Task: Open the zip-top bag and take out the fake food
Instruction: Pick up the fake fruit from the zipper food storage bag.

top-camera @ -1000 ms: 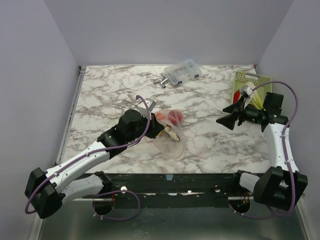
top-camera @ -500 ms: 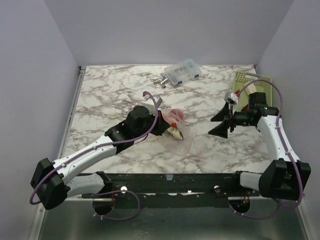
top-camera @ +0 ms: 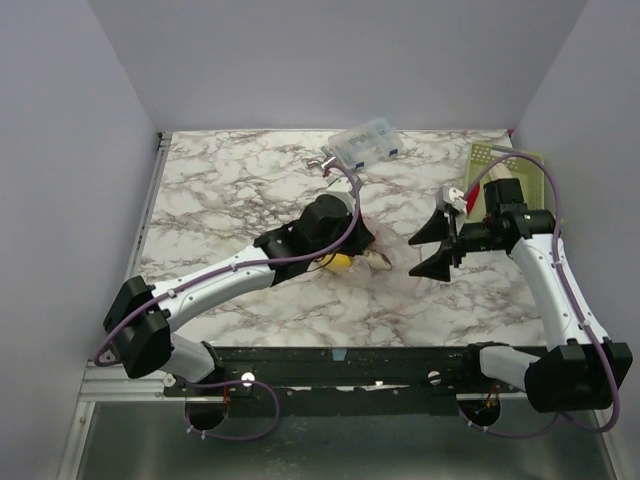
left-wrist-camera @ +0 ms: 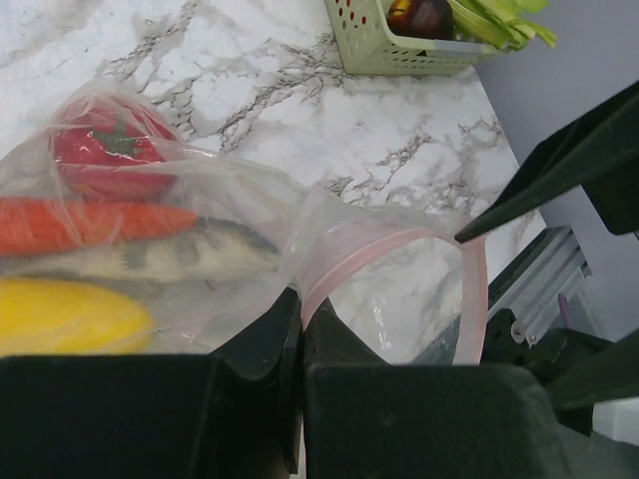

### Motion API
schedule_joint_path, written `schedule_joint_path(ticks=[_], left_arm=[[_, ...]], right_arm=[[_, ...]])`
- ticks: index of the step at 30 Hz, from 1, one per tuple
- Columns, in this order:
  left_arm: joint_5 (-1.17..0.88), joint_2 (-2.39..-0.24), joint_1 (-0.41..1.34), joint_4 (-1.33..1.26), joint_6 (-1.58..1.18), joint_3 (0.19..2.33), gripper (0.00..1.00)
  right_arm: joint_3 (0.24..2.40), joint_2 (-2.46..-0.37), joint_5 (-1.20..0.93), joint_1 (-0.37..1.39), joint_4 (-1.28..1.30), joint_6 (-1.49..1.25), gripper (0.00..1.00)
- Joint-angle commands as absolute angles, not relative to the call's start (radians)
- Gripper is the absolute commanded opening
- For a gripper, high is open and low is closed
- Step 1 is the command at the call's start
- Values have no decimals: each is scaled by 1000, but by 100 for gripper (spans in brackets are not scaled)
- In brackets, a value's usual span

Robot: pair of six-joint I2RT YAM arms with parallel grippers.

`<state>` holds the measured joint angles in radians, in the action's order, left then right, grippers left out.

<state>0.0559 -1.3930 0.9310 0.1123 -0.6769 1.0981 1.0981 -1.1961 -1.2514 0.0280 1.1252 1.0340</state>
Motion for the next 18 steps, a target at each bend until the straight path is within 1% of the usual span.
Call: schedule_joint_path(ticks=[1, 4, 6, 10, 14, 18], left_arm=[[106, -1452, 948, 123, -723, 1162, 0], [106, -1470, 951, 124, -743, 1169, 0], [114, -1476, 954, 123, -752, 1167, 0], [139, -1483, 954, 147, -768, 1172, 0], [155, -1483, 954, 164, -782, 1168, 0], [148, -1482, 954, 161, -792, 1169, 0]], right_arm=[[1049, -1139, -1222, 54, 953, 861, 81], [997, -1091, -1144, 74, 737, 664, 80], [985, -1076, -1135, 82, 690, 624, 80], [1021, -1059, -1169, 84, 733, 653, 80], [1057, -1022, -1151, 84, 750, 641, 80], [1031, -1011, -1226, 90, 789, 659, 79]])
